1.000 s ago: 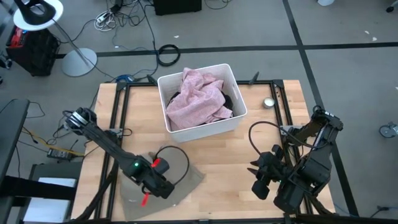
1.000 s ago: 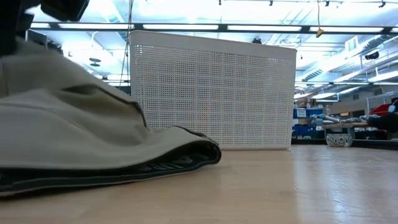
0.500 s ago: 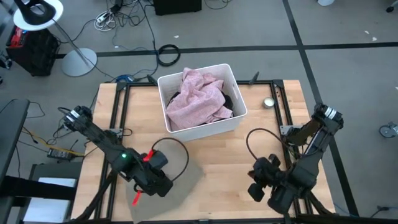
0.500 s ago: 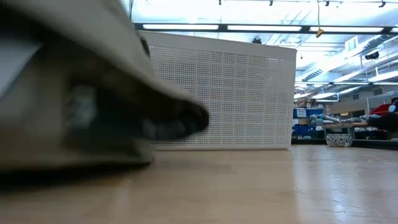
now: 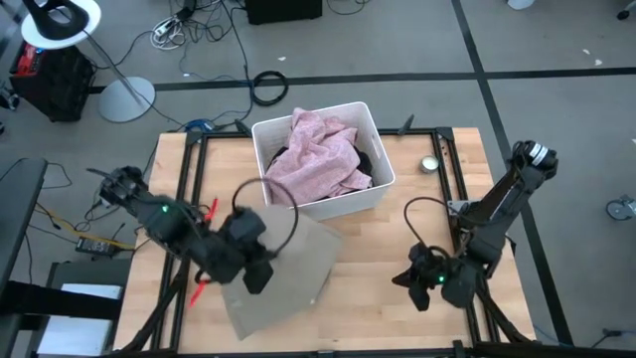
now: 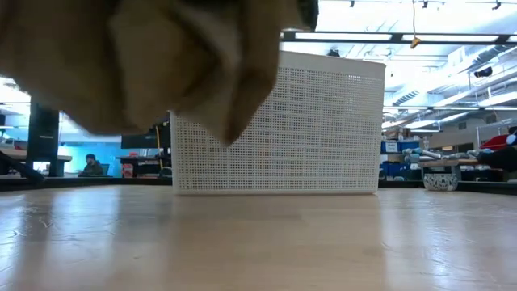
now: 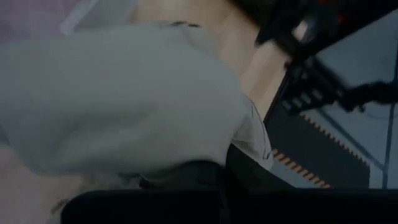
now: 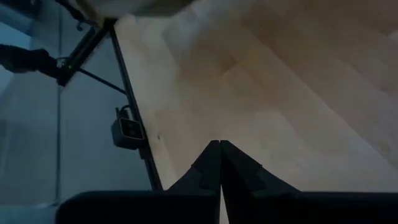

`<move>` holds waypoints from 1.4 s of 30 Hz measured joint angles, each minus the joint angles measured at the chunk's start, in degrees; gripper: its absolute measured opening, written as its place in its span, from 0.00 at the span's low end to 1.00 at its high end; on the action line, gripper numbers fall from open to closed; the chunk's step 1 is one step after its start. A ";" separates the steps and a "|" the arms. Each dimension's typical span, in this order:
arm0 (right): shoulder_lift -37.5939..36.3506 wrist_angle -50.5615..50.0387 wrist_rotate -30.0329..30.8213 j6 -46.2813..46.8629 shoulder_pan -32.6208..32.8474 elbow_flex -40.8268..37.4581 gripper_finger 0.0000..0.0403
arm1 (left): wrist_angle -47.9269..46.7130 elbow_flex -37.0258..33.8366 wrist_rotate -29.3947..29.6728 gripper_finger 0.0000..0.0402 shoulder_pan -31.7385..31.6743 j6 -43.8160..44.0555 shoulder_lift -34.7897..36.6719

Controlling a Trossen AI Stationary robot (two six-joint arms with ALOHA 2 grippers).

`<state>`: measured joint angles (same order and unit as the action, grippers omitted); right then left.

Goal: Sort clothes
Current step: Put the light brown shorts into the white laundry bin

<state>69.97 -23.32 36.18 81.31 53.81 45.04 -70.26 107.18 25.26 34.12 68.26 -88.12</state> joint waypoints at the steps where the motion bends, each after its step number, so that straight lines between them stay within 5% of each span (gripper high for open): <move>1: -0.79 2.13 0.00 0.06 -0.16 -1.94 0.01 | 0.00 1.21 0.48 0.00 -0.94 -1.42 0.00; 6: -2.29 10.99 -0.02 -1.63 -0.97 -8.62 0.01 | 2.27 6.42 1.96 0.00 -6.76 -9.95 0.00; 13: -2.07 12.99 -0.03 -3.57 -2.62 -10.35 0.01 | 18.36 10.40 0.44 0.00 -17.39 -28.71 0.00; 30: -2.05 14.54 0.09 -8.03 -11.76 -10.35 0.00 | 39.50 12.30 -23.82 0.00 -48.75 -51.79 -0.39; 36: -2.05 14.52 0.17 -8.38 -16.78 -10.35 0.01 | 34.30 12.11 -34.21 0.00 -56.44 -54.89 -0.39; 42: -2.02 14.50 0.21 -10.57 -22.14 -10.35 0.01 | 18.34 11.55 -36.13 0.00 -57.74 -72.57 -3.61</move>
<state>67.94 -8.82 36.40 70.74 31.67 34.70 -51.92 118.73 -10.87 -23.62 -4.31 -91.72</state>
